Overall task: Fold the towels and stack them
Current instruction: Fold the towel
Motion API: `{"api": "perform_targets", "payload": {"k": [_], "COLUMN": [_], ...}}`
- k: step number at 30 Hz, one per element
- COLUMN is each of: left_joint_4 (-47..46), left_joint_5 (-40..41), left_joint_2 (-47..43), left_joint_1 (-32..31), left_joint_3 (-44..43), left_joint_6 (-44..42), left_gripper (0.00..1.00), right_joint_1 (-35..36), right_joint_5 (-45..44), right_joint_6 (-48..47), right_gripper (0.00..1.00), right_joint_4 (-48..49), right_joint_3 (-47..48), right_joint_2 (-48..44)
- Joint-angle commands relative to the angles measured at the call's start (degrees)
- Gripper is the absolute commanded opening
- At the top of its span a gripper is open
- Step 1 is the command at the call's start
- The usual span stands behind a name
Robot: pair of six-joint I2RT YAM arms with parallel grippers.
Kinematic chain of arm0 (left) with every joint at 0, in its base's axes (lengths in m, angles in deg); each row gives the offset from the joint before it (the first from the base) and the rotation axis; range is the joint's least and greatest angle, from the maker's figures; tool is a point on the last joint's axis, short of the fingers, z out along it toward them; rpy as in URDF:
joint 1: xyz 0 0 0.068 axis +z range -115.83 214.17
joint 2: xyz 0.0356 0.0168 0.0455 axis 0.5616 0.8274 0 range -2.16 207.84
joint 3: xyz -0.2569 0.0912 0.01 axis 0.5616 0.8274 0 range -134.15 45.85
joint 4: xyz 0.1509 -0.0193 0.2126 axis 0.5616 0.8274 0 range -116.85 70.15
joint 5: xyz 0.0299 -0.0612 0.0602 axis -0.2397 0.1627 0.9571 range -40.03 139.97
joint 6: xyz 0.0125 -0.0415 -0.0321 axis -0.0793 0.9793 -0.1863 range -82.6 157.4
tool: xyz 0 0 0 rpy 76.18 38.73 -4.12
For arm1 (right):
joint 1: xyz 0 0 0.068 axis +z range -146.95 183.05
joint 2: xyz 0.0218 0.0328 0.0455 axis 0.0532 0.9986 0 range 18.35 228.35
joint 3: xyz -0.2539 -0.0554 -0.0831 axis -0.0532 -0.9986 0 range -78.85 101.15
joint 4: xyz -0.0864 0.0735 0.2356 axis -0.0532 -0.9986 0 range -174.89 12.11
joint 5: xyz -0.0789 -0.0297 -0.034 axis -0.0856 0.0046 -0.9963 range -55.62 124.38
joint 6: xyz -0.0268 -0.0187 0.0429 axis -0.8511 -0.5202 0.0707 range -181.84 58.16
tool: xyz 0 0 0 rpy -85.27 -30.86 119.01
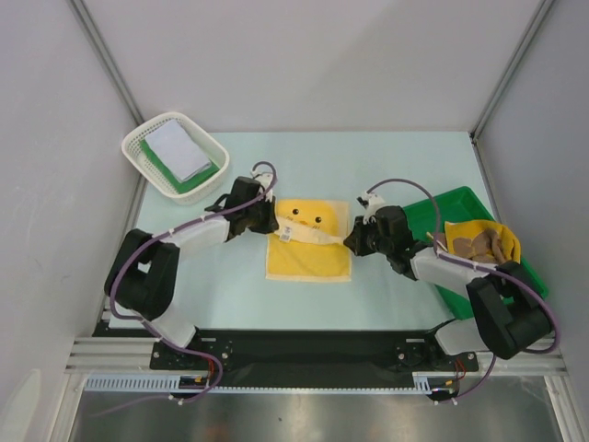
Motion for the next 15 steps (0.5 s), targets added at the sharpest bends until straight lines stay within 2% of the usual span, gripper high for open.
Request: {"api": "perform_targets", "payload": {"k": [1,2,3,4,6,7,10,11,15], "left_joint_4": [-1.3,-1.3,-1.3,-1.2,-0.6,-0.2,3.0,3.8,7.1], "left_joint_5": [3.0,3.3,3.4,4.0,5.5,5.8,8.4,9.0,14.1], "left_joint_2": [-5.2,-6.3,-7.1,-7.8,-10.2,-11.1,-13.2,-13.5,-13.8], "left_joint_1": [-0.2,-0.4,-0.7,-1.4,-2.3,-3.3,-5.1,-5.2,-5.2], "left_joint_3": [3.6,5.4,6.5,7.6,10.2,11.5,11.2,10.6,7.8], "left_joint_6": [4.5,5.5,7.2,8.1,9.7,10.6,11.9,12.2,12.3], "left_gripper": [0.06,0.08,0.11,0.27,0.39,0.5,0.66,0.71,0.74], "right_joint_1": [1.7,1.8,1.8,1.9,2.4,2.7,2.8,2.7,2.9], "right_joint_5": [-3.7,-3.8,-3.8,-2.9,-2.4,-2.2,-3.5,-4.5,-8.6], "right_joint_6": [2.0,2.5,2.9,3.4,3.8,4.5,7.2,10.6,20.5], "right_gripper": [0.0,0.05,0.16,0.18,0.24,0.33,0.39,0.4,0.42], "right_joint_4": [-2.5,-3.2,-4.9,-5.8,-8.1,-10.6,-15.5,-16.5,-21.5], "right_joint_3": [-1.7,-2.6,-2.9,-3.1,-3.0,-2.8,-1.2,-0.4,4.2], "right_joint_2": [-4.6,-5.4,-6.6,-7.3,-9.3,-10.0,-11.6,-11.5,-6.9]}}
